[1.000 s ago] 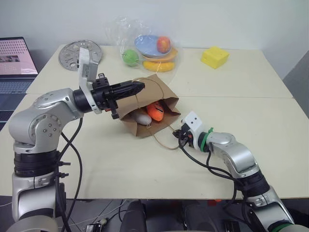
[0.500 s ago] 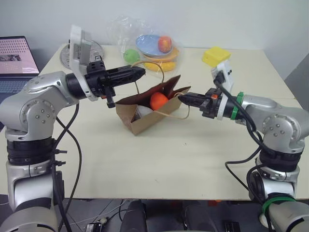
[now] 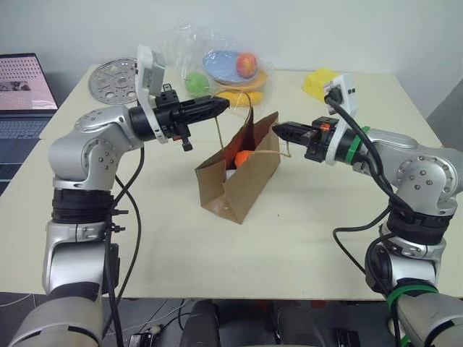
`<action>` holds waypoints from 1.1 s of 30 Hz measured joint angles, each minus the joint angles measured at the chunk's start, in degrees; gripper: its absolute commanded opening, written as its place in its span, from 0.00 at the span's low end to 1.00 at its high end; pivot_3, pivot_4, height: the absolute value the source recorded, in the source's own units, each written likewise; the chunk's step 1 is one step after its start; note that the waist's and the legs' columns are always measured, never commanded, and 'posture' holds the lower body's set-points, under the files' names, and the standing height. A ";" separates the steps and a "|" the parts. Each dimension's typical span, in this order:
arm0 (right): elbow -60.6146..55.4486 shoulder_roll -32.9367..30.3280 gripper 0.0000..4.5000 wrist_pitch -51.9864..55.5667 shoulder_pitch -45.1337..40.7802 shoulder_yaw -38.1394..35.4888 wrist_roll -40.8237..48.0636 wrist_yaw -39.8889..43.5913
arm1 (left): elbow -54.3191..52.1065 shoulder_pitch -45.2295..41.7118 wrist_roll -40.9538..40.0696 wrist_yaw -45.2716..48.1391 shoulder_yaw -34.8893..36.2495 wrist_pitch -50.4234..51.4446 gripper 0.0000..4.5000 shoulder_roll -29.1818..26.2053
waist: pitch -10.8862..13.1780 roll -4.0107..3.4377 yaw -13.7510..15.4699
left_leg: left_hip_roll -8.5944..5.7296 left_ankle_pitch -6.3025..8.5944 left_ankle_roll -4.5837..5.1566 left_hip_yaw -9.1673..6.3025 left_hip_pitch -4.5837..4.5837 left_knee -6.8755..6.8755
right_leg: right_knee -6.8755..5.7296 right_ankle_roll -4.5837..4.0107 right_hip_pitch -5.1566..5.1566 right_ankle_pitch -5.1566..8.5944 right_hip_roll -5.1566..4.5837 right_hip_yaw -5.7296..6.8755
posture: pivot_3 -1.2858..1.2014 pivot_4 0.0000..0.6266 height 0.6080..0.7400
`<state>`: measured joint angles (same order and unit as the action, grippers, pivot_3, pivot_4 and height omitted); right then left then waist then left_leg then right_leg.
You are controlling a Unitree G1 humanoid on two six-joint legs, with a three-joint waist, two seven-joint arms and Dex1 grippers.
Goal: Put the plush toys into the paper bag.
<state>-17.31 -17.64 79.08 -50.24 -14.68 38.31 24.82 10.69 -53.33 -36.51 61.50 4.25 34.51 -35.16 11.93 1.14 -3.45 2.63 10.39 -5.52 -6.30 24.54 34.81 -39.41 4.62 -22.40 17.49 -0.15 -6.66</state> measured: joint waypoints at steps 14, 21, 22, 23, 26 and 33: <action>-0.53 -0.29 0.01 -1.06 -0.48 0.40 3.17 -3.90 | 8.04 -5.48 5.58 6.56 -2.49 -4.72 0.00 1.88 | 0.01 -0.01 -0.10 | 0.00 0.00 0.00 -0.02 0.01 -0.04 | 0.01 0.00 0.00 0.00 0.00 0.02 | 0.52 0.24 1.00; 0.81 -0.12 0.20 -3.81 1.52 2.00 1.04 -6.60 | 8.12 -5.40 6.75 7.62 -3.32 -4.58 0.19 1.96 | 0.03 -0.05 -0.27 | 0.00 0.00 0.00 -0.03 0.01 -0.03 | 0.00 0.00 -0.01 0.00 0.00 0.02 | 0.52 0.24 1.00; 0.82 -0.15 0.28 -4.37 1.52 2.19 1.06 -6.54 | 7.91 -5.22 6.75 7.73 -3.29 -4.26 0.26 1.79 | 0.03 -0.05 -0.31 | 0.00 0.00 0.00 -0.03 0.01 -0.04 | 0.00 0.00 -0.01 0.00 0.00 0.02 | 0.52 0.24 1.00; 0.82 -0.23 0.35 -4.73 1.51 2.37 1.09 -6.40 | 7.63 -4.86 6.72 7.80 -3.26 -3.78 0.32 1.51 | 0.03 -0.05 -0.35 | 0.00 0.00 0.00 -0.03 0.01 -0.04 | 0.00 0.00 -0.01 0.00 0.00 0.02 | 0.52 0.24 1.00; 0.81 -2.39 0.59 -5.03 1.52 2.58 1.25 -5.37 | 4.94 -1.90 6.11 7.95 -2.85 -1.78 0.53 0.11 | 0.04 -0.07 -0.48 | 0.00 0.00 0.00 -0.04 0.03 -0.04 | 0.00 0.00 -0.02 0.00 0.00 0.02 | 0.52 0.24 1.00; -3.41 -14.34 1.00 -6.95 3.82 3.01 5.20 5.56 | -1.61 4.18 4.77 5.68 1.31 1.55 0.93 -4.20 | 0.05 -0.09 -0.30 | 0.01 0.00 0.00 -0.05 0.05 -0.05 | 0.09 0.00 0.00 0.00 -0.01 0.04 | 0.52 0.24 1.00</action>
<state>-20.72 -31.97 72.14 -46.42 -11.67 43.51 30.38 9.09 -49.15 -31.74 67.18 5.56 36.06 -39.36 11.98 1.06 -3.74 2.64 10.40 -5.52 -6.35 24.59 34.76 -39.32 4.62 -22.40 17.49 -0.16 -6.62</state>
